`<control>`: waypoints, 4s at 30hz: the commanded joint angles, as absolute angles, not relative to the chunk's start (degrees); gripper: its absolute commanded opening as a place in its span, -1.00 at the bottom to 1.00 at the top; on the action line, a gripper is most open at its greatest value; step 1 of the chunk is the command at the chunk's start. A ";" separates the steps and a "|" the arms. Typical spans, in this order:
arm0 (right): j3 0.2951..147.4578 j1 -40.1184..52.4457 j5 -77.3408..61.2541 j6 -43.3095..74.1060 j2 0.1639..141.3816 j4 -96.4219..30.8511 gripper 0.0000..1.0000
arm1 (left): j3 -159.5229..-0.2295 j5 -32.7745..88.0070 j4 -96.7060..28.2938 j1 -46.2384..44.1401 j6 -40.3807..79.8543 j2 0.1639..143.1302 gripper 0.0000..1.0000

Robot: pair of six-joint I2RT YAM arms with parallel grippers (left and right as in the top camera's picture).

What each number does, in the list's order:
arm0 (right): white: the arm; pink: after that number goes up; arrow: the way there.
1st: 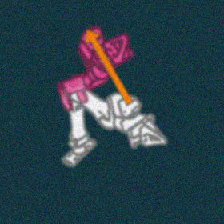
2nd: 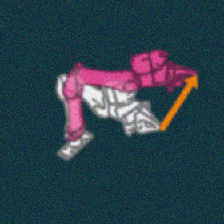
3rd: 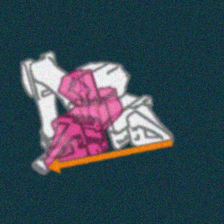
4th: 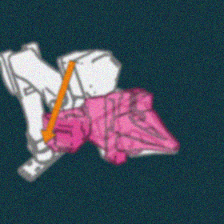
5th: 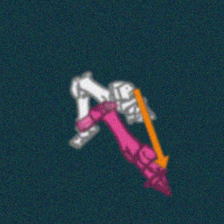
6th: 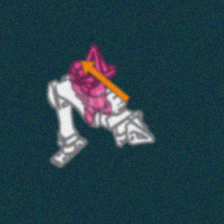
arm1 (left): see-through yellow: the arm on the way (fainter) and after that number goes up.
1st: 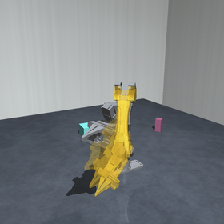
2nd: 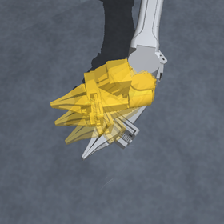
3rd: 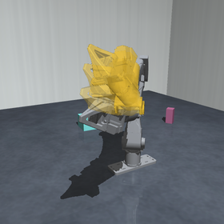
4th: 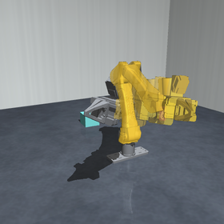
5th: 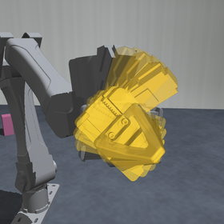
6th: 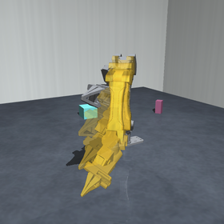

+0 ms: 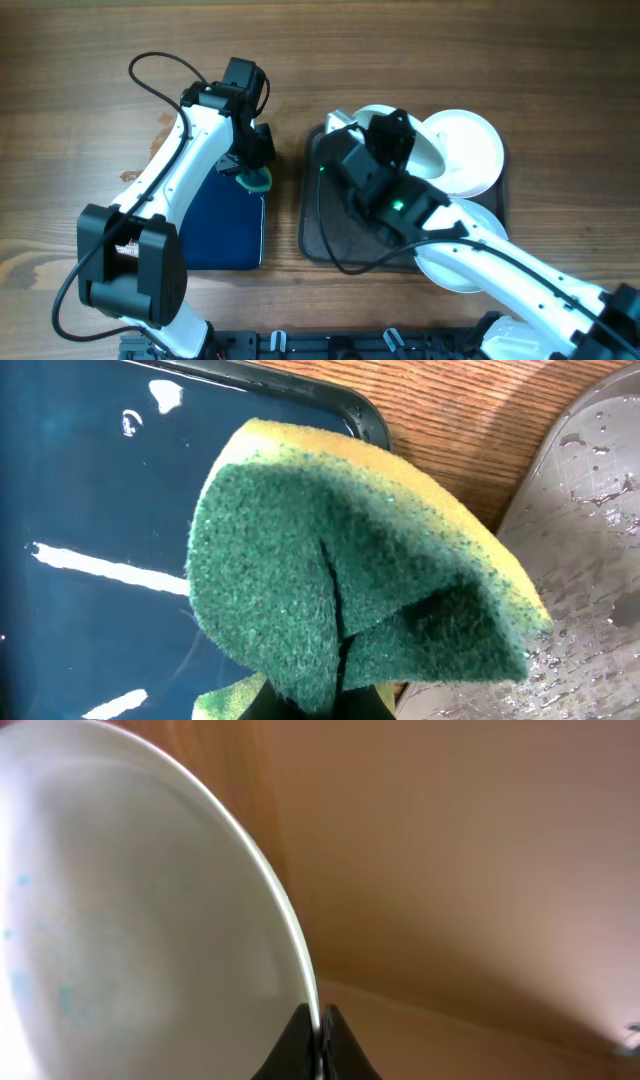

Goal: Clean dirty plates on tray and stack at the side
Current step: 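Lift the cleaned plate with the right gripper and carry it rightward, then place the plate on the table right of the grey tray, then move the right gripper back toward the upper white plate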

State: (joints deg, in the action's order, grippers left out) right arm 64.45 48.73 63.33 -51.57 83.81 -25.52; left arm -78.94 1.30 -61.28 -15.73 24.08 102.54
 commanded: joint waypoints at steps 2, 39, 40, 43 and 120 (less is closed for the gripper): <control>65.78 49.08 70.32 -53.80 85.43 -23.07 -0.90 | -79.83 0.32 -61.36 -15.46 22.92 101.25 -0.92; 65.60 51.07 44.34 -7.77 90.89 -31.11 -0.91 | -79.83 0.34 -62.46 -15.46 22.92 101.25 -0.92; 65.60 50.22 51.66 -9.82 90.89 -31.75 -0.91 | -79.83 0.34 -62.46 -15.46 22.92 101.25 -0.92; 65.60 43.64 86.76 -42.39 91.81 -1.10 -0.91 | -79.83 0.34 -62.11 -15.46 22.92 101.25 -0.92; 63.02 -21.69 -16.43 18.35 84.93 -46.04 0.67 | -79.83 0.54 -60.45 -15.53 22.72 101.25 -0.92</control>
State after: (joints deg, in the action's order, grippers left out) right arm 63.77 -22.00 -14.79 24.60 83.00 -45.98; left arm -78.94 0.91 -60.62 -15.73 23.42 102.52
